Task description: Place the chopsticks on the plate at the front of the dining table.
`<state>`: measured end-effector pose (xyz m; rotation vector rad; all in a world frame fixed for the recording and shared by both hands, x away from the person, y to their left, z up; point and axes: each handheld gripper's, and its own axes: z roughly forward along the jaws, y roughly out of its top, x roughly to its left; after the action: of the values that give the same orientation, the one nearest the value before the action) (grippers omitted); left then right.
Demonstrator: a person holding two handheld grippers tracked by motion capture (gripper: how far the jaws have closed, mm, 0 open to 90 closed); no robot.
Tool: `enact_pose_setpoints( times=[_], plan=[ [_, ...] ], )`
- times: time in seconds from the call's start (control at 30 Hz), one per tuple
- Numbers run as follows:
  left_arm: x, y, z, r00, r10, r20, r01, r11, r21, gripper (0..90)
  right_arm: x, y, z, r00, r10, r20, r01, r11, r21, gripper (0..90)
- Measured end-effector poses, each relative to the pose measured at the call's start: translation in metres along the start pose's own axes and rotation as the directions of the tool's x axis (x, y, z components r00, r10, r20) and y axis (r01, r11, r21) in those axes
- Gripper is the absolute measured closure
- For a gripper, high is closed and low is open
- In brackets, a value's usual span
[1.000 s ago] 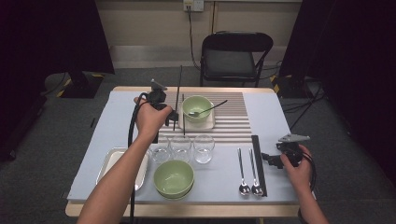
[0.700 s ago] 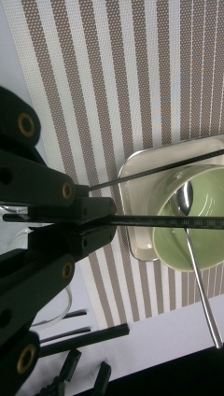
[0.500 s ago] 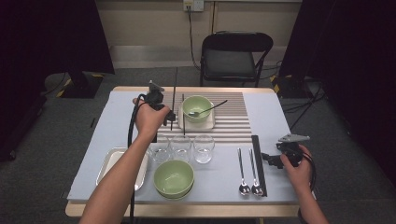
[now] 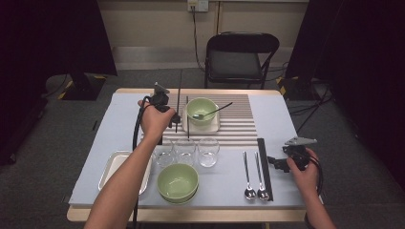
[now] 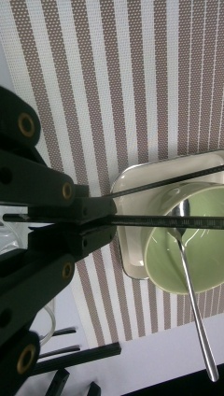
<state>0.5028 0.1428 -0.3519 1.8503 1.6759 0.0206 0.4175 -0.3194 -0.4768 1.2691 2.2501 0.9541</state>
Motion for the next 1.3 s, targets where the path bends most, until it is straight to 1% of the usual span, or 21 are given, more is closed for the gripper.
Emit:
enact_pose_setpoints(
  times=[0.03, 0.07, 0.2, 0.27, 0.3, 0.43, 0.5, 0.53, 0.57, 0.7, 0.8, 0.83, 0.9, 0.93, 0.97, 1.03, 1.07, 1.1, 1.17, 1.2, 1.3],
  plan=[
    [0.000, 0.000, 0.001, 1.0000, -0.002, -0.008, 0.002, 1.0000, -0.002, 86.9, 0.000, 0.000, 0.000, 1.0000, 0.002, 0.001, -0.002, 1.000, 0.002, 15.8],
    [0.000, 0.000, 0.002, 1.0000, -0.003, 0.001, 0.003, 1.0000, 0.000, 86.9, 0.000, 0.000, 0.000, 1.0000, 0.002, 0.001, -0.002, 1.000, 0.002, 15.7],
    [-0.001, 0.001, 0.005, 1.0000, 0.002, -0.007, -0.002, 1.0000, 0.003, 86.9, 0.000, 0.000, 0.000, 1.0000, 0.001, -0.001, -0.001, 1.000, 0.000, 15.8],
    [-0.001, 0.002, 0.007, 1.0000, -0.002, -0.009, 0.002, 1.0000, 0.005, 86.9, 0.000, 0.000, 0.000, 1.0000, 0.000, 0.000, 0.000, 1.000, 0.000, 15.8],
    [-0.001, 0.002, 0.007, 0.9999, 0.003, -0.011, -0.003, 1.0000, 0.002, 86.9, 0.000, 0.000, 0.000, 1.0000, 0.000, 0.001, 0.000, 1.000, 0.000, 15.7],
    [-0.001, 0.002, 0.009, 0.9998, -0.008, -0.016, 0.008, 1.0000, 0.001, 86.9, 0.000, 0.000, 0.000, 1.0000, 0.000, 0.000, 0.000, 1.000, 0.000, 15.8],
    [0.001, 0.003, 0.010, 0.9998, 0.003, -0.021, -0.003, 1.0000, 0.007, 86.9, 0.000, 0.000, 0.000, 1.0000, 0.000, 0.001, 0.000, 1.000, 0.000, 15.7],
    [0.001, 0.003, 0.011, 0.9997, 0.002, -0.023, -0.002, 1.0000, 0.003, 86.9, 0.000, 0.000, 0.000, 1.0000, 0.003, 0.001, -0.003, 1.000, 0.002, 15.7],
    [0.001, 0.003, 0.012, 0.9997, -0.008, -0.023, 0.008, 1.0000, 0.002, 86.9, 0.000, 0.000, 0.000, 1.0000, 0.002, 0.001, -0.002, 1.000, 0.001, 15.8],
    [0.002, 0.003, 0.015, 0.9995, -0.008, -0.030, 0.009, 0.9999, 0.008, 86.9, 0.000, 0.000, 0.000, 1.0000, 0.002, 0.001, -0.002, 1.000, 0.002, 15.8],
    [0.004, 0.003, 0.016, 0.9995, -0.014, -0.027, 0.014, 0.9998, 0.012, 86.9, 0.000, 0.000, 0.000, 1.0000, 0.002, 0.002, -0.002, 1.000, 0.002, 15.7],
    [0.004, 0.003, 0.017, 0.9995, -0.010, -0.029, 0.010, 0.9999, 0.012, 86.9, 0.000, 0.000, 0.000, 1.0000, 0.002, 0.001, -0.002, 1.000, 0.002, 15.7],
    [0.005, 0.003, 0.018, 0.9994, -0.017, -0.029, 0.017, 0.9998, 0.013, 86.9, 0.000, 0.000, 0.000, 1.0000, 0.002, 0.001, -0.002, 1.000, 0.002, 15.8],
    [0.006, 0.003, 0.018, 0.9992, -0.015, -0.038, 0.015, 0.9998, 0.011, 86.9, 0.000, 0.000, 0.000, 1.0000, 0.002, 0.001, -0.002, 1.000, 0.002, 15.7],
    [0.006, 0.002, 0.019, 0.9992, -0.026, -0.030, 0.026, 0.9996, 0.010, 86.9, 0.000, 0.000, 0.000, 1.0000, 0.002, 0.001, -0.002, 1.000, 0.002, 15.8],
    [0.007, 0.003, 0.019, 0.9992, -0.021, -0.033, 0.021, 0.9997, 0.013, 86.9, 0.000, 0.000, 0.000, 1.0000, 0.000, 0.001, 0.000, 1.000, 0.000, 15.7],
    [0.007, 0.003, 0.020, 0.9990, -0.025, -0.038, 0.025, 0.9996, 0.014, 86.9, 0.000, 0.000, 0.000, 1.0000, 0.000, -0.001, 0.000, 1.000, 0.000, 15.8],
    [0.008, 0.003, 0.020, 0.9990, -0.021, -0.038, 0.022, 0.9997, 0.013, 86.9, 0.000, 0.000, 0.000, 1.0000, 0.000, -0.001, 0.000, 1.000, 0.000, 15.7],
    [0.009, 0.002, 0.022, 0.9988, -0.030, -0.039, 0.031, 0.9994, 0.013, 86.9, 0.000, 0.000, 0.000, 1.0000, 0.000, -0.001, 0.000, 1.000, 0.000, 15.8],
    [0.010, 0.002, 0.022, 0.9988, -0.025, -0.041, 0.026, 0.9995, 0.016, 86.9, 0.000, 0.000, 0.000, 1.0000, 0.000, 0.000, 0.000, 1.000, 0.000, 15.8],
    [0.010, 0.002, 0.025, 0.9989, -0.028, -0.039, 0.029, 0.9994, 0.020, 86.9, 0.000, 0.000, 0.000, 1.0000, 0.000, 0.000, 0.000, 1.000, 0.000, 15.8]
  ],
)
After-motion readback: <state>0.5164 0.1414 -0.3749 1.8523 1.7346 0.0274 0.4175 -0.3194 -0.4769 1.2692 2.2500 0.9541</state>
